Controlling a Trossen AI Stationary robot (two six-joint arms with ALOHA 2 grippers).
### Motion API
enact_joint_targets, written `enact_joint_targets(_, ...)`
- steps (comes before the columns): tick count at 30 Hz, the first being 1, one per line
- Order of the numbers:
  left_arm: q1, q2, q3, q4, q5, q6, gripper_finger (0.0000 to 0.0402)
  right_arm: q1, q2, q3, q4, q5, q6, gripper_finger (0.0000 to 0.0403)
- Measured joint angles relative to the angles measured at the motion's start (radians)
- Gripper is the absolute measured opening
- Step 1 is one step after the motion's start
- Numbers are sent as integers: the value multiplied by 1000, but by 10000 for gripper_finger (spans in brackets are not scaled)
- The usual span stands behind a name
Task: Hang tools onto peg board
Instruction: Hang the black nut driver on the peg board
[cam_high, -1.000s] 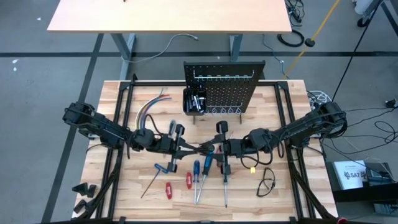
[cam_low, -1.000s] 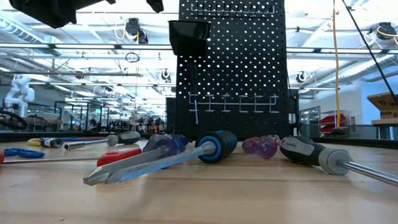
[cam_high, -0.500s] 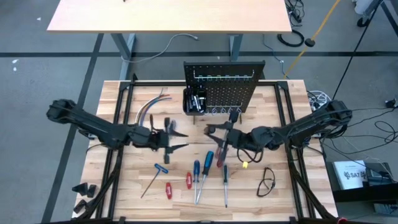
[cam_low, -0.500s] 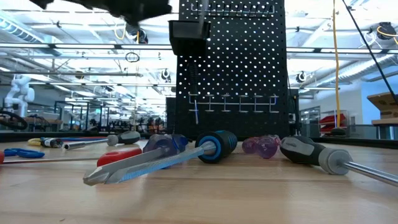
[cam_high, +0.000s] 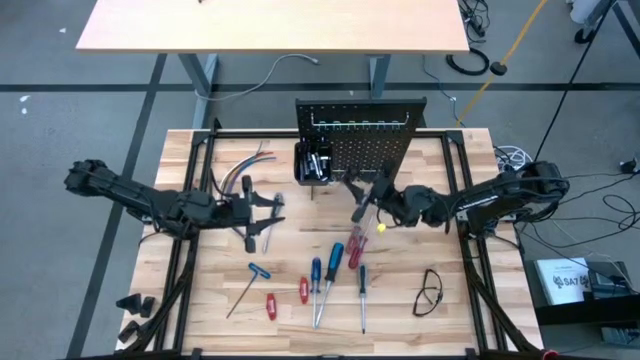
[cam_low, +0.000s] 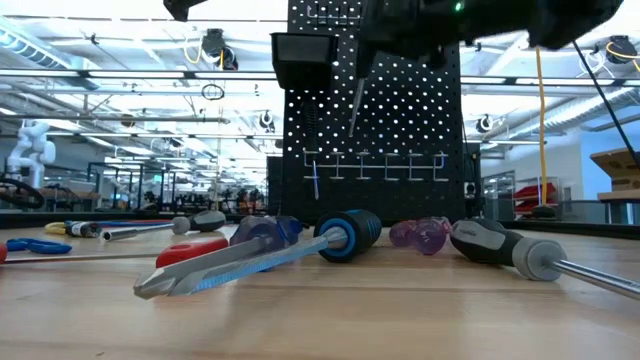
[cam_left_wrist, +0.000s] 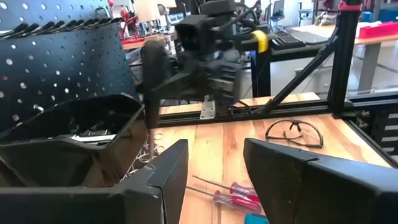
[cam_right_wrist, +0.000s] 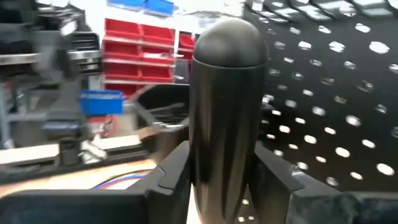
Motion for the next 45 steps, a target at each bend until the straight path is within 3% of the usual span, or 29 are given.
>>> enact_joint_targets(11,24,13,0,7,0,27,164,-88,13,5,16,-29,55,114)
enact_joint_targets(22,24,13,-1,7,0,28,164,-90,75,5,112,-25,56,114)
enact_joint_targets(45,24,13,-1,31,0,37,164,-119,108,6,124,-30,103,114)
